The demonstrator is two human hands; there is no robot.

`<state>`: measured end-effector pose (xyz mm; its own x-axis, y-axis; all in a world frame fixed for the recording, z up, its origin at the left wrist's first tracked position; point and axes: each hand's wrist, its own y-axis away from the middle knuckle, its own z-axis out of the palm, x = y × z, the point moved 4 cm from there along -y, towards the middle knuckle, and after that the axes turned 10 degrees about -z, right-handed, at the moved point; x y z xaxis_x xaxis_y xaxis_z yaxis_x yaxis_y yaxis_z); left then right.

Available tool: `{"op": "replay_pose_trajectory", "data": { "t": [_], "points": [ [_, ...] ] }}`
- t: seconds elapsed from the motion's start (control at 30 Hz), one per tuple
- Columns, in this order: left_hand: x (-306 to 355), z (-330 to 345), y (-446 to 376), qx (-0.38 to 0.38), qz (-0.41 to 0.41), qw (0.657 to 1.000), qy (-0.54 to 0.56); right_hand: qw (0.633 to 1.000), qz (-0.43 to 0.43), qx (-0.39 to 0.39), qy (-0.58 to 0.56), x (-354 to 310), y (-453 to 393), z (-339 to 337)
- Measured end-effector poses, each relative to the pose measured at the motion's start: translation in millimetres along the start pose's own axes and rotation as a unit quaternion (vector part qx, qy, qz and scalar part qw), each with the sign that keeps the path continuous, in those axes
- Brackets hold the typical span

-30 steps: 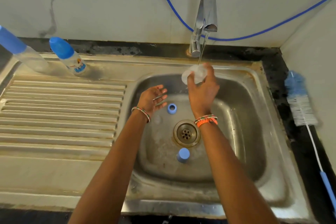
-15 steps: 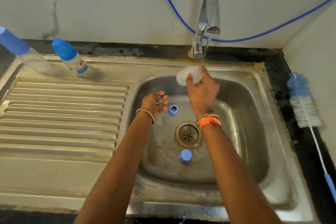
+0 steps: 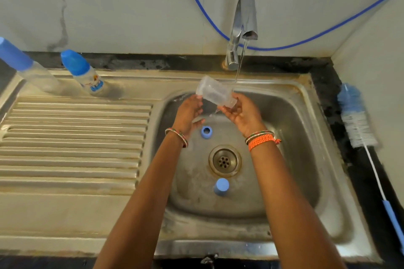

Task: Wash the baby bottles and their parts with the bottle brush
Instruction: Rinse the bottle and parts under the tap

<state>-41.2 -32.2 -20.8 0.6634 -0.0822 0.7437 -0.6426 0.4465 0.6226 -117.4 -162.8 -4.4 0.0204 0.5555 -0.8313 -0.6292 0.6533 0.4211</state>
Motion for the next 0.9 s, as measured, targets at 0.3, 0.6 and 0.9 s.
{"op": "replay_pose_trajectory", "data": {
  "t": [0.3, 0.6, 0.9],
  "points": [
    [21, 43, 27, 0.003, 0.191, 0.967, -0.168, 0.986, 0.105, 0.003, -0.130, 6, 12, -10],
    [14, 49, 48, 0.068, 0.224, 0.937, -0.258, 0.943, -0.112, -0.062, 0.307, -4, 29, -35],
    [-15, 39, 86, -0.001, 0.180, 0.953, -0.245, 0.901, -0.251, -0.122, 0.332, -4, 78, -38]
  ]
}}
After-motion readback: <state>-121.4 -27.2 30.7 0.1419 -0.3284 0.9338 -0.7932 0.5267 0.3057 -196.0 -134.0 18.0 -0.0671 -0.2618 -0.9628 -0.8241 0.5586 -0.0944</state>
